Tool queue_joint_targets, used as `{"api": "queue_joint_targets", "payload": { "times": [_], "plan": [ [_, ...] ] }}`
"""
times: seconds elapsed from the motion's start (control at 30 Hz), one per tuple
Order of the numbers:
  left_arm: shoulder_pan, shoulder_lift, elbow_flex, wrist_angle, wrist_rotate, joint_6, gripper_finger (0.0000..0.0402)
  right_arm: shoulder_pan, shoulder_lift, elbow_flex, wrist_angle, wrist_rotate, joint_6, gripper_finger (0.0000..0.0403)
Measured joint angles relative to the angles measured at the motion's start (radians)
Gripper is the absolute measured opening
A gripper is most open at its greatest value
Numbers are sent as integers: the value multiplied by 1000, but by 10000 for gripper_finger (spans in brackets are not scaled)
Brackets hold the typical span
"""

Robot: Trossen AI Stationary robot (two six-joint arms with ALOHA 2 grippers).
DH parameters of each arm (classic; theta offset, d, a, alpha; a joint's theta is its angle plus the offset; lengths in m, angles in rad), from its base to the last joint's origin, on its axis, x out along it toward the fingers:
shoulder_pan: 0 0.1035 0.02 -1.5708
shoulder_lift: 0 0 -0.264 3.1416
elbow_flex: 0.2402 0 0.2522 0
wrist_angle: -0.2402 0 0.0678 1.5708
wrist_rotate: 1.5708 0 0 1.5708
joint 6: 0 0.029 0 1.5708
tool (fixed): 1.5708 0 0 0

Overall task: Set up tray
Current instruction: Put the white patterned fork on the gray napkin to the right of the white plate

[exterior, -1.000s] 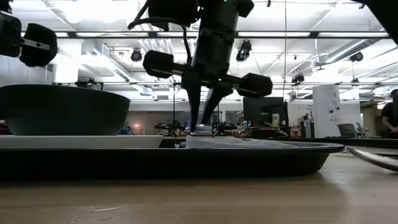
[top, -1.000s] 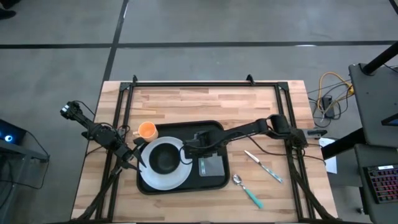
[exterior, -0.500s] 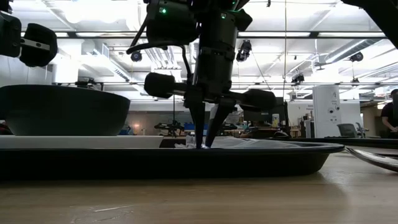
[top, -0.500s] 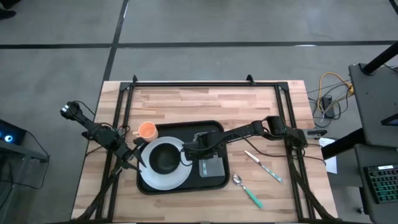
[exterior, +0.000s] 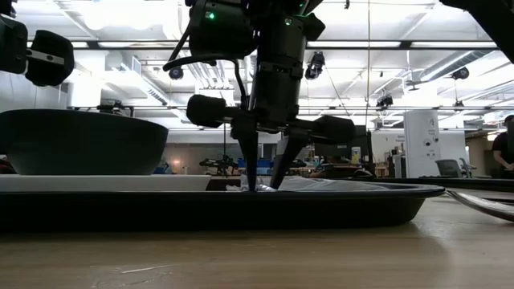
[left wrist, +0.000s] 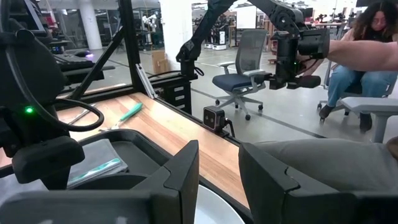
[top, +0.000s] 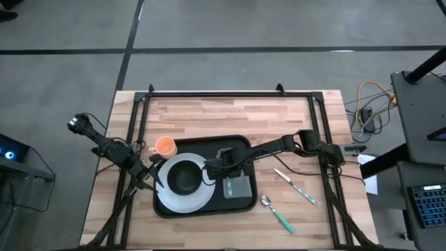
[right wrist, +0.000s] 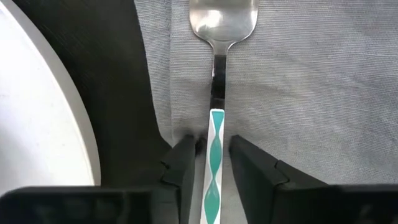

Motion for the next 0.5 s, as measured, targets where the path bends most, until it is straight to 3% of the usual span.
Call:
{"api": "queue_joint_targets", "payload": {
  "times": [0.23,0.5],
  "plan": [
    [0,0,0,0,0,0,96,-1,0,0,1,0,1,106],
    [0,0,0,0,0,0,96,0,0,0,0,0,-6,69]
  ]
}}
